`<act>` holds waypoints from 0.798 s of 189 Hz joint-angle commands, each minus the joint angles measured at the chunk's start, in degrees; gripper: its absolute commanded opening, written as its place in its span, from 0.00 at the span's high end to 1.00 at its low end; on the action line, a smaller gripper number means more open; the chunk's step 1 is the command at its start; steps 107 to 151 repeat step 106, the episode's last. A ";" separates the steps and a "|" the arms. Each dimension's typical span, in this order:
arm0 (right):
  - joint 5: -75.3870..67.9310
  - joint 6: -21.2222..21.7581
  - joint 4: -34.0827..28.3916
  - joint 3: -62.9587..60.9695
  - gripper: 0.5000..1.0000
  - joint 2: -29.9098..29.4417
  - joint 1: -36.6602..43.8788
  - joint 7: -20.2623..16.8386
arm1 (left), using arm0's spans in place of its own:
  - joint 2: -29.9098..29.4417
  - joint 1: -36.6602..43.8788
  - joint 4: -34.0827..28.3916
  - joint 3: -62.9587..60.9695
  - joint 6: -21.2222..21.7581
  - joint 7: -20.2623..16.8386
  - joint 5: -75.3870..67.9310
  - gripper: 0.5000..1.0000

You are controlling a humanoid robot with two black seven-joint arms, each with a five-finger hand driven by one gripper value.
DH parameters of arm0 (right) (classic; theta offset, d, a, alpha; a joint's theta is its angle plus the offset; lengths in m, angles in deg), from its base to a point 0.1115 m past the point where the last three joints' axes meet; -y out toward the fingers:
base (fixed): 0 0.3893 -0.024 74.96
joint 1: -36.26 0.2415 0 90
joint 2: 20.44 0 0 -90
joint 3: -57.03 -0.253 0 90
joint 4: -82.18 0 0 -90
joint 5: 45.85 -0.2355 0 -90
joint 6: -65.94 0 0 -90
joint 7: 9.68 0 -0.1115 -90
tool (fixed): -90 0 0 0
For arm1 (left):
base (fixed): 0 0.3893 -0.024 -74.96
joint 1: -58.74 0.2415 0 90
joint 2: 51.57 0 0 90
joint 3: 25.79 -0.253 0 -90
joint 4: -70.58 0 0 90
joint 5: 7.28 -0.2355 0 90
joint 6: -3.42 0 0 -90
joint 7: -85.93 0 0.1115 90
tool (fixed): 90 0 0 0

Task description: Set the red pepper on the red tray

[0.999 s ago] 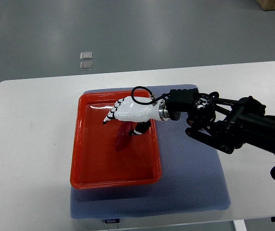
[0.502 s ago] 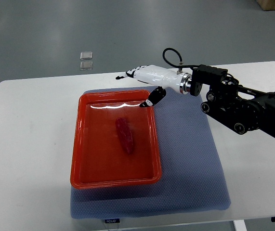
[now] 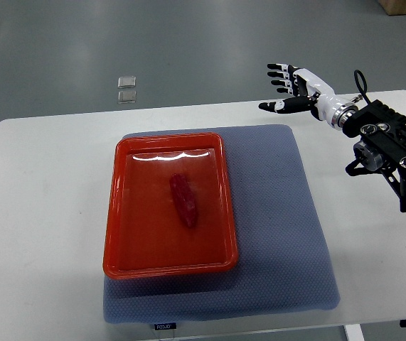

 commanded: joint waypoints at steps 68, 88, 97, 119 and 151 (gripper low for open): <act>-12.74 -10.46 -4.59 -8.03 0.17 -2.47 -5.65 0.58 | 0.00 0.00 0.00 0.00 -0.04 0.07 0.00 0.00; -12.74 -11.87 -4.94 -8.12 0.17 -2.65 -5.74 0.58 | 0.00 0.00 0.00 0.00 -0.04 -0.02 0.00 0.00; -12.74 -11.96 -5.03 -8.12 0.17 -2.65 -5.74 0.58 | 0.00 0.00 0.00 0.00 0.05 0.07 0.00 0.00; -12.74 -11.96 -4.94 -8.03 0.17 -2.73 -5.83 0.67 | 0.00 0.00 0.00 0.00 -0.04 -0.02 0.00 0.00; -12.74 -11.96 -4.94 -8.03 0.17 -2.73 -5.83 0.67 | 0.00 0.00 0.00 0.00 -0.04 -0.02 0.00 0.00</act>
